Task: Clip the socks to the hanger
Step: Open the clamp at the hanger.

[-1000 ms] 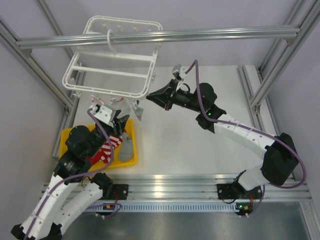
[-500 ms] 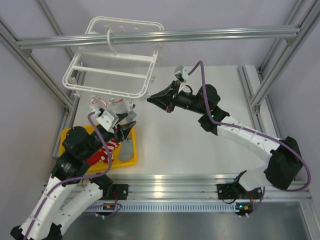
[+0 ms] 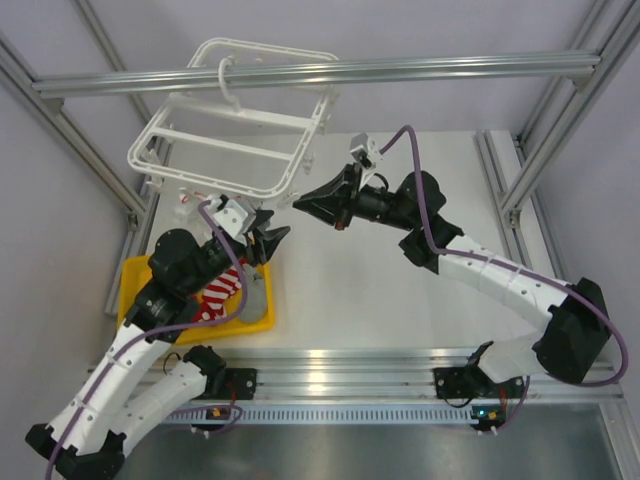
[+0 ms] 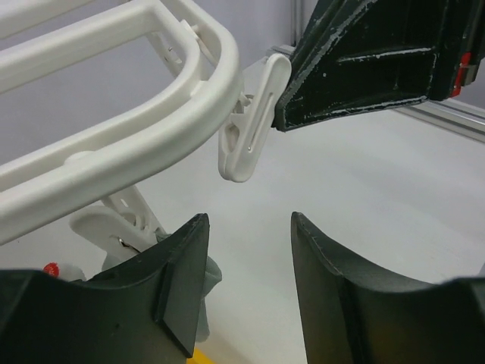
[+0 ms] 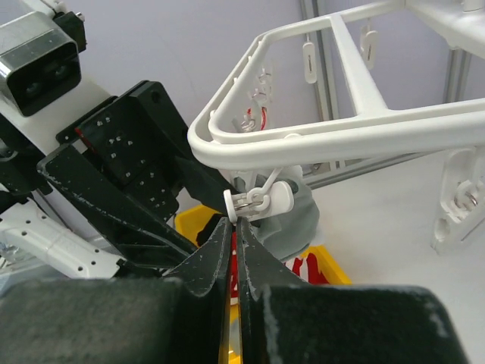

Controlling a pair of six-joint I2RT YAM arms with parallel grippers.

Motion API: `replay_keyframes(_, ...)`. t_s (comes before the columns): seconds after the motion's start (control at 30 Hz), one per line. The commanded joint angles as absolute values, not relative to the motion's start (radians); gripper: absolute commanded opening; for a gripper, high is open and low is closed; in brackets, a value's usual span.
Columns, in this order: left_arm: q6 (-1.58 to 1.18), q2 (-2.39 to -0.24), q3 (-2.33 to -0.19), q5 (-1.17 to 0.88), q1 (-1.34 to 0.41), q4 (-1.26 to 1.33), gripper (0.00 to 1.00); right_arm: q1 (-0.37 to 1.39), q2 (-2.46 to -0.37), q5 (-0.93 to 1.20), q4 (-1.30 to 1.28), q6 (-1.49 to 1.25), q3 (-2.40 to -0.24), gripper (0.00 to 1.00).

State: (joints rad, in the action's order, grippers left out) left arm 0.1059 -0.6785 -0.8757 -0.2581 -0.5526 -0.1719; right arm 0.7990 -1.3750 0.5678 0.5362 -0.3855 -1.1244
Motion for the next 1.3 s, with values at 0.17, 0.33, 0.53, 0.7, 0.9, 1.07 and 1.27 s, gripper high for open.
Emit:
replay_keyframes(0.17,0.071,-0.733,-0.943,-0.196,-0.555,-0.025,0.52,0.822,-1.335,0.644,0.569,-0.368,-1.111,0.00)
replay_keyframes(0.33,0.109,-0.742,-0.942,-0.245,-0.555,-0.008,0.53,0.821,-1.325,0.644,0.568,-0.361,-1.101,0.00)
replay_keyframes(0.53,0.175,-0.764,-0.937,-0.261,-0.555,0.052,0.48,0.821,-1.321,0.644,0.565,-0.359,-1.095,0.00)
replay_keyframes(0.7,0.244,-0.773,-0.939,-0.268,-0.555,0.083,0.44,0.821,-1.330,0.635,0.554,-0.360,-1.103,0.00)
replay_keyframes(0.9,0.368,-0.758,-0.920,-0.354,-0.555,0.100,0.28,0.821,-1.342,0.626,0.548,-0.376,-1.114,0.00)
replay_keyframes(1.07,0.423,-0.744,-0.899,-0.373,-0.555,0.086,0.00,0.821,-1.339,0.598,0.528,-0.390,-1.115,0.00)
replay_keyframes(1.27,0.419,-0.744,-0.881,-0.336,-0.555,0.060,0.00,0.789,-1.286,0.560,0.500,-0.439,-1.039,0.26)
